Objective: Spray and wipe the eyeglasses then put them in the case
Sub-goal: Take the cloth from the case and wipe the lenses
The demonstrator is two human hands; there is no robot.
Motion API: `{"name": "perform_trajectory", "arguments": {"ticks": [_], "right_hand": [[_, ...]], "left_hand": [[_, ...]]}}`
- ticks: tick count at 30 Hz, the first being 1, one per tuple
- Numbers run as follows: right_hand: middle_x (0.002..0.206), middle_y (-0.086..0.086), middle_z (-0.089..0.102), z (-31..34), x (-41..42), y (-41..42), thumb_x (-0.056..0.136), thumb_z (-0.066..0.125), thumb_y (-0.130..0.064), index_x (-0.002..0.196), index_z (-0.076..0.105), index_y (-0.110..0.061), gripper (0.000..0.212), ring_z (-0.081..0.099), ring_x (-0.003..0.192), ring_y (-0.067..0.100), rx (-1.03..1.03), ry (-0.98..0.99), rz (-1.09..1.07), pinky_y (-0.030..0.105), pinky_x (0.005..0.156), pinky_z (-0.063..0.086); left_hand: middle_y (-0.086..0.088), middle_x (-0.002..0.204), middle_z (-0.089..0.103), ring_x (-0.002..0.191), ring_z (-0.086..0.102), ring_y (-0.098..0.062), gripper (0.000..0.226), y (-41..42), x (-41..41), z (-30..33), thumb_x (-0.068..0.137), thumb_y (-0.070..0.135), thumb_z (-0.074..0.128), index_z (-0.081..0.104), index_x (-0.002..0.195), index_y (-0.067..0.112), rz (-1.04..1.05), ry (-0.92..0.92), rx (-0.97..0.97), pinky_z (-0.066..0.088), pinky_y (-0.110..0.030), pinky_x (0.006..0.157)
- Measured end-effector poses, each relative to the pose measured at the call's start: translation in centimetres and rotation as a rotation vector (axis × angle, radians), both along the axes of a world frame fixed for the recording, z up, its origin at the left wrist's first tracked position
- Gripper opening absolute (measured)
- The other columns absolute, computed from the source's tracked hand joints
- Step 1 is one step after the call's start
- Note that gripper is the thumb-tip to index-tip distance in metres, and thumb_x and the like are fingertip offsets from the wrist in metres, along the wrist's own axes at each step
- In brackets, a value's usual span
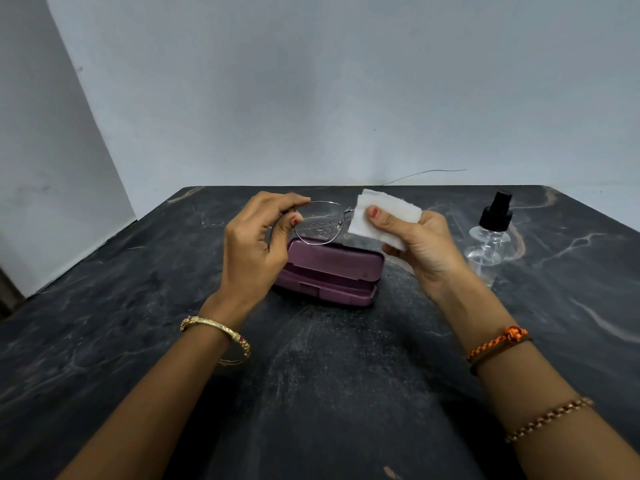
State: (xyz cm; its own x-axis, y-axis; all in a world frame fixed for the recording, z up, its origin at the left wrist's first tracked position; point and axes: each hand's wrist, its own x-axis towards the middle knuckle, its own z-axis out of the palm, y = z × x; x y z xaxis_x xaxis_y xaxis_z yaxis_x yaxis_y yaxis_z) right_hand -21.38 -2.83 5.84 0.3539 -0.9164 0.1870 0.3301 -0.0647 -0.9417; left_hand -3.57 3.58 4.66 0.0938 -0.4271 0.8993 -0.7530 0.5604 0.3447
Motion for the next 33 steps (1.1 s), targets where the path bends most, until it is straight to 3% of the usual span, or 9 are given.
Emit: {"name": "perform_trajectory", "arguments": {"ticks": [8,12,15,22,27,31,33], "right_hand": [[0.052,-0.008,0.069,-0.2,-0.6,-0.9,0.054,0.072,-0.019,0.067,0.065,-0.012,0.016,0.064,0.051,0.001,0.013,-0.034,-0.084,0.013,0.046,0.051],[0.053,-0.008,0.069,-0.6,-0.2,-1.2,0.064,0.071,-0.020,0.064,0.066,-0.013,0.008,0.062,0.051,0.001,0.058,-0.100,-0.135,0.014,0.047,0.050],[0.056,-0.009,0.070,-0.7,0.2,-1.3,0.078,0.065,-0.016,0.074,0.065,-0.014,0.004,0.064,0.052,0.001,0.122,-0.186,-0.161,0.014,0.045,0.050],[0.080,0.003,0.064,-0.6,1.0,-1.0,0.086,0.057,-0.015,0.082,0.058,-0.009,0.007,0.065,0.056,0.006,0.251,-0.441,-0.161,0.016,0.046,0.051],[0.085,0.007,0.064,-1.3,1.5,-0.7,0.086,0.056,-0.011,0.088,0.057,-0.011,0.002,0.064,0.059,0.009,0.177,-0.327,-0.156,0.017,0.045,0.051],[0.083,0.002,0.064,-1.8,2.3,-0.3,0.085,0.058,-0.012,0.080,0.056,-0.015,0.006,0.066,0.058,0.005,0.200,-0.287,-0.156,0.017,0.045,0.052],[0.085,0.001,0.064,-2.0,2.9,0.0,0.087,0.056,-0.014,0.077,0.056,-0.017,0.010,0.065,0.067,0.008,0.222,-0.292,-0.156,0.017,0.046,0.053]], "left_hand": [[-0.005,0.089,0.060,0.078,0.058,-0.009,0.022,-0.3,0.7,-0.2,0.085,0.000,0.054,0.060,0.104,0.007,-0.031,0.108,0.013,0.050,-0.017,0.074],[0.003,0.089,0.059,0.080,0.057,-0.002,0.024,-0.4,0.7,-0.3,0.085,0.000,0.054,0.058,0.105,0.013,-0.055,0.181,0.043,0.049,-0.012,0.075],[0.008,0.090,0.059,0.080,0.058,-0.001,0.024,-0.5,0.8,-0.4,0.086,0.002,0.053,0.057,0.105,0.017,-0.049,0.267,0.049,0.048,-0.010,0.076],[-0.005,0.093,0.062,0.077,0.059,0.004,0.022,-0.9,1.1,-0.6,0.087,0.006,0.052,0.056,0.104,0.019,-0.013,0.557,0.025,0.048,-0.009,0.075],[-0.006,0.093,0.062,0.078,0.059,0.003,0.021,-1.0,0.7,-0.6,0.088,0.005,0.052,0.057,0.104,0.017,-0.004,0.608,0.004,0.049,-0.010,0.076],[-0.004,0.093,0.062,0.083,0.058,-0.007,0.022,-1.0,0.0,-0.8,0.087,0.005,0.053,0.057,0.103,0.019,0.003,0.602,-0.008,0.049,-0.011,0.076],[0.002,0.091,0.061,0.084,0.059,-0.007,0.023,-0.9,-0.2,-0.9,0.087,0.005,0.053,0.056,0.101,0.023,0.017,0.588,-0.015,0.049,-0.011,0.075]]}}
